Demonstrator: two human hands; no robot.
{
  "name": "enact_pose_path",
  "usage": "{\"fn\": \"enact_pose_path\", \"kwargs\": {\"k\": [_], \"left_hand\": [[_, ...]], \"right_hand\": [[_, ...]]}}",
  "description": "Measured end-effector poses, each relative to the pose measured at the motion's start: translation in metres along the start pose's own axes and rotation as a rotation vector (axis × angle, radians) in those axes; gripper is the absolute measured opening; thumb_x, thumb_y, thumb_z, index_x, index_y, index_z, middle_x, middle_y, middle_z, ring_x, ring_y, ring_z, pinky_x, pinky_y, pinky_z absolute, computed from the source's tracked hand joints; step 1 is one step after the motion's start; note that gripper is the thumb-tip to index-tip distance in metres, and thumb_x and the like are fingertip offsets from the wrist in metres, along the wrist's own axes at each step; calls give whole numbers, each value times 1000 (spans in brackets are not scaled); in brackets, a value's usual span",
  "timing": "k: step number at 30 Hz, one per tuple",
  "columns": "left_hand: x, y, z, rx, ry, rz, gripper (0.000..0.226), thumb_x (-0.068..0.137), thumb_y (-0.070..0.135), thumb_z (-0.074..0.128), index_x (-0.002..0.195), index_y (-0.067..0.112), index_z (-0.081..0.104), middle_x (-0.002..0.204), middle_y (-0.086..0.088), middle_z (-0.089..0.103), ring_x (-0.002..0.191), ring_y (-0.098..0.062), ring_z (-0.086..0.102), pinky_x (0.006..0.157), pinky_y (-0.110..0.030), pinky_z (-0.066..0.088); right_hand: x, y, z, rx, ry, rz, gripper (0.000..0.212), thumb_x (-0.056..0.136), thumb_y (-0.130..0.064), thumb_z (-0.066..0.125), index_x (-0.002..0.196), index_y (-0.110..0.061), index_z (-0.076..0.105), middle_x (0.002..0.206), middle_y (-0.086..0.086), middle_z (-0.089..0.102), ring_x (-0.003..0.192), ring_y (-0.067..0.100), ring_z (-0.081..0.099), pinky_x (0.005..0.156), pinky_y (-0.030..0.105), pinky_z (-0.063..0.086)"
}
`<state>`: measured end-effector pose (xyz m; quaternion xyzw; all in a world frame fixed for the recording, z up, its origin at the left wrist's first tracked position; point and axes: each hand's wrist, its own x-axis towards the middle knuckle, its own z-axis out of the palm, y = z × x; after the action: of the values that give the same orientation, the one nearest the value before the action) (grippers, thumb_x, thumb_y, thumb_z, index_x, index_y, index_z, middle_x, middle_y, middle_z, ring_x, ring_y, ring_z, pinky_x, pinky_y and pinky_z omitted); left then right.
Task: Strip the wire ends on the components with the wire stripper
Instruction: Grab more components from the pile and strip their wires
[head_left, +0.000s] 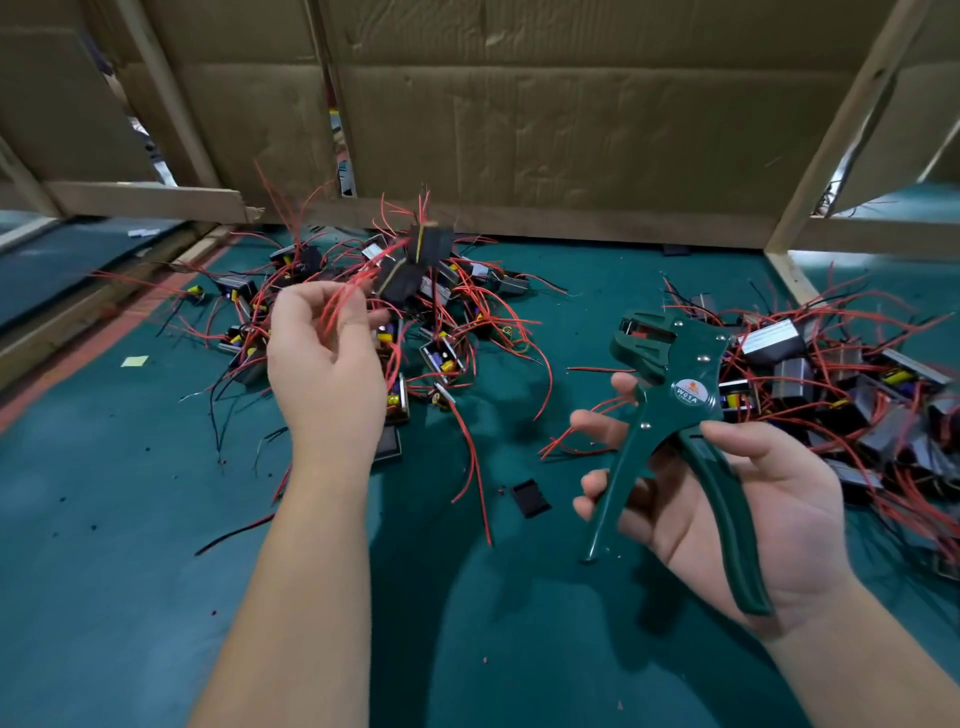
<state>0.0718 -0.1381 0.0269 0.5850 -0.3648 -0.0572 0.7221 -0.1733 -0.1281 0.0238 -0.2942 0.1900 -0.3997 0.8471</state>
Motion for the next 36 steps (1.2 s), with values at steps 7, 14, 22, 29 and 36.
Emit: {"fn": "enact_pose_path", "kwargs": {"k": [7,14,22,29,36], "left_hand": [[-21,15,22,-612,-398,-385,12,95,8,49,84,13,50,80,3,73,72,-15,71,59,-22,54],[-38,15,28,-404,-742,-257,11,88,3,55,80,9,52,76,5,72,72,-9,70,67,-23,57],[-44,14,24,41,-1036,-21,19,83,4,68,74,19,62,102,4,71,101,-26,67,87,-48,53],[-46,20,21,-422,-1318,-457,36,80,15,64,108,18,41,91,-1,67,76,-24,66,75,-25,49],[-50,21,24,-219,-1224,-366,27,95,8,53,119,17,65,90,10,68,79,-10,62,81,-23,49]], "right_hand": [[-1,-2,2,4,-45,-13,77,51,-27,75,125,-11,61,127,28,57,73,37,66,70,48,56],[-5,-9,3,60,-212,-45,81,61,-27,74,138,-17,50,138,24,49,75,34,67,76,45,56],[-3,-10,-2,-65,-88,-140,84,59,-29,68,140,-19,48,82,14,69,73,33,68,76,47,56],[0,-7,-1,-104,-93,-100,90,55,-27,75,139,-12,47,81,15,65,73,35,65,71,48,55],[0,-8,-3,-144,-110,-61,93,52,-29,79,139,-14,49,104,24,56,74,38,65,72,51,54]]}}
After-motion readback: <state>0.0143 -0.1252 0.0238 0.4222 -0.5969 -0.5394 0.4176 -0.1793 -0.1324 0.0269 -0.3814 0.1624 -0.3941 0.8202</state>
